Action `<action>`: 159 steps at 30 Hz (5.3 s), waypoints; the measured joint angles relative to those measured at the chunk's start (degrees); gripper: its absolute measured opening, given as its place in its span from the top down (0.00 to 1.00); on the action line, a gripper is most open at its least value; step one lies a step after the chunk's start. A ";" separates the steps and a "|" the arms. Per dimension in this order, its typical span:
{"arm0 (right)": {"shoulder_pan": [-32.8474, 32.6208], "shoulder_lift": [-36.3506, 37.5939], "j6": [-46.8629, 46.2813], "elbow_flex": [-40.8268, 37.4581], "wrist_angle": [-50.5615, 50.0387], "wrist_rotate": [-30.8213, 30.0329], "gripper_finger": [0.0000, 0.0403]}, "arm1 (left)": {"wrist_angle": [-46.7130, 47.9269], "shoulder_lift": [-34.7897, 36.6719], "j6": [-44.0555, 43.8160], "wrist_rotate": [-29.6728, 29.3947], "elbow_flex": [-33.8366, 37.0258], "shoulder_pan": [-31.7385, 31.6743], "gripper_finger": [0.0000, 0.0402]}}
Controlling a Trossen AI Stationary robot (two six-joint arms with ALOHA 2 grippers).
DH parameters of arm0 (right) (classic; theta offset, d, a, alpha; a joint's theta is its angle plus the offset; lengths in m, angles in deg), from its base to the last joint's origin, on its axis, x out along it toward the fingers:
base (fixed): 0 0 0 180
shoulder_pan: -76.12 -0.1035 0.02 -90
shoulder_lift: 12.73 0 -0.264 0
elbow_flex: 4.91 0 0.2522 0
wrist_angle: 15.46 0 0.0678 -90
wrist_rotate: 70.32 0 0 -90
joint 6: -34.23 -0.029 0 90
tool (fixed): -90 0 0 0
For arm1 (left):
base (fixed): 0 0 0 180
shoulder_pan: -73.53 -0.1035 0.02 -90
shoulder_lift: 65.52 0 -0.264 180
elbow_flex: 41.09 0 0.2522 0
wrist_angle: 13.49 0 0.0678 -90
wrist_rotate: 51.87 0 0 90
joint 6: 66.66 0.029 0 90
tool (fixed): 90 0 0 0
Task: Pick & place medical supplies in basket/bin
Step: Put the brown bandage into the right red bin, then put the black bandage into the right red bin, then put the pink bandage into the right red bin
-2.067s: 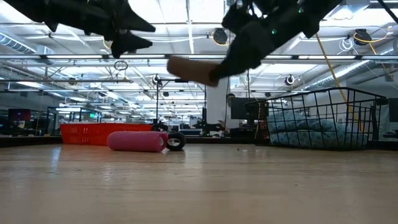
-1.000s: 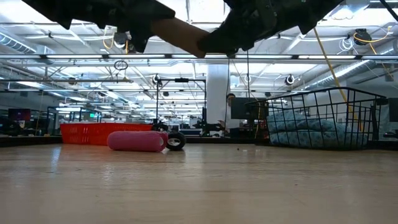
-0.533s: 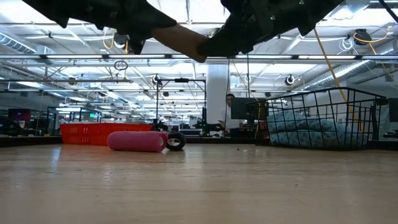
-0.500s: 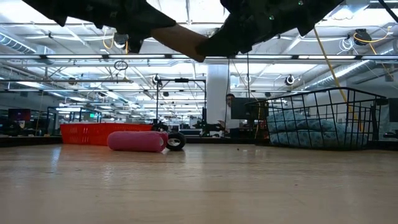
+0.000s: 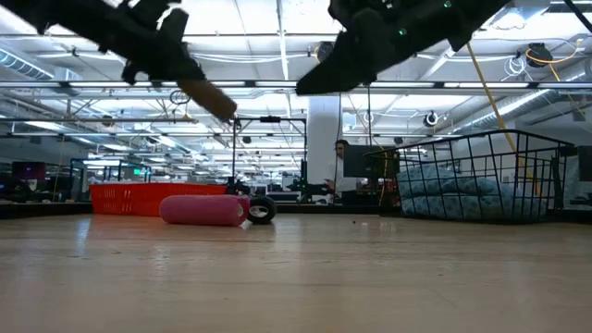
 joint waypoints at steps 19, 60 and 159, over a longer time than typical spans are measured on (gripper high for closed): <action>0.74 -0.15 0.57 -0.05 0.76 0.24 0.57 | -4.11 4.39 -10.33 0.00 20.63 -18.19 0.89; 1.68 -0.15 -0.42 -0.05 3.72 0.07 0.58 | -25.27 -15.76 -10.23 10.48 21.28 -32.00 0.61; -1.62 1.71 -4.53 -9.04 11.93 1.55 0.40 | 8.49 -27.71 7.45 35.96 -0.07 0.77 0.50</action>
